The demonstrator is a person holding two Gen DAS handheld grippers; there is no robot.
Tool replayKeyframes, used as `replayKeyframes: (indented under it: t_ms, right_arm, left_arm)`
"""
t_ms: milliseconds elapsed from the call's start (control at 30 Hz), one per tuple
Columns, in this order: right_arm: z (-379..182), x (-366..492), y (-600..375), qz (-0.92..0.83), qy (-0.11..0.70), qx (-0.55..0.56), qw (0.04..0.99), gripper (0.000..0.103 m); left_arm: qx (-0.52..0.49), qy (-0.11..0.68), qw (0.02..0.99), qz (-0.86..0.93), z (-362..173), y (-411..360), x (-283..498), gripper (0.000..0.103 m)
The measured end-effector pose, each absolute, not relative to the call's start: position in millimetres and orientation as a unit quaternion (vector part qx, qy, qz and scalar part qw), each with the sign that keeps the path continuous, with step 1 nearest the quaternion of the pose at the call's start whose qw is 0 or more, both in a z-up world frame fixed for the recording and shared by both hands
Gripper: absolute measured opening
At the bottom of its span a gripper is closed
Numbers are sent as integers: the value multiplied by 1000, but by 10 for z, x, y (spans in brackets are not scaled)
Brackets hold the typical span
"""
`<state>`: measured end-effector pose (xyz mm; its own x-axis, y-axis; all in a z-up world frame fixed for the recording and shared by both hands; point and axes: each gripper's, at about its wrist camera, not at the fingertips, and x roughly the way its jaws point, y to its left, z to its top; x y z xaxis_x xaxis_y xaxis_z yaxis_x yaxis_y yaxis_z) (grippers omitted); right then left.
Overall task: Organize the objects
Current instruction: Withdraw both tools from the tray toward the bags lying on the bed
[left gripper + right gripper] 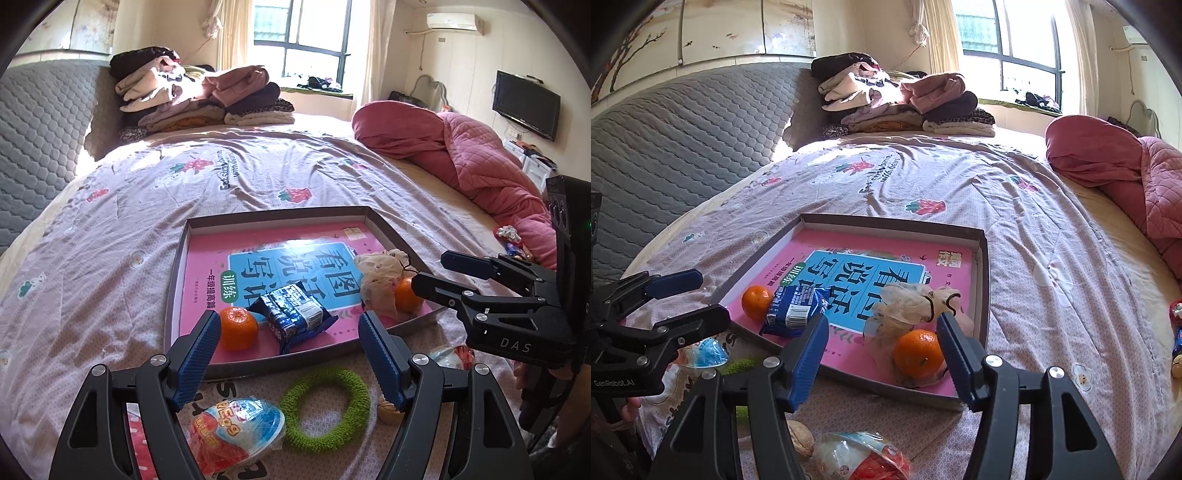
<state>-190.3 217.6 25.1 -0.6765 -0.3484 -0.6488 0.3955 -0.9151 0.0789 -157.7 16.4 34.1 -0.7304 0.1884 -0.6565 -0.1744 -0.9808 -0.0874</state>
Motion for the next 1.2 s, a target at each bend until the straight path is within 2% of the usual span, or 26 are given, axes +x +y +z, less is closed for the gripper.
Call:
replayKeyframes:
  t_ms: [1200]
  right_arm:
    - [496,-1500,2251,-920,13,322,223,61]
  left_arm:
    - [-362,-18,94,927,265,101,-1020,78]
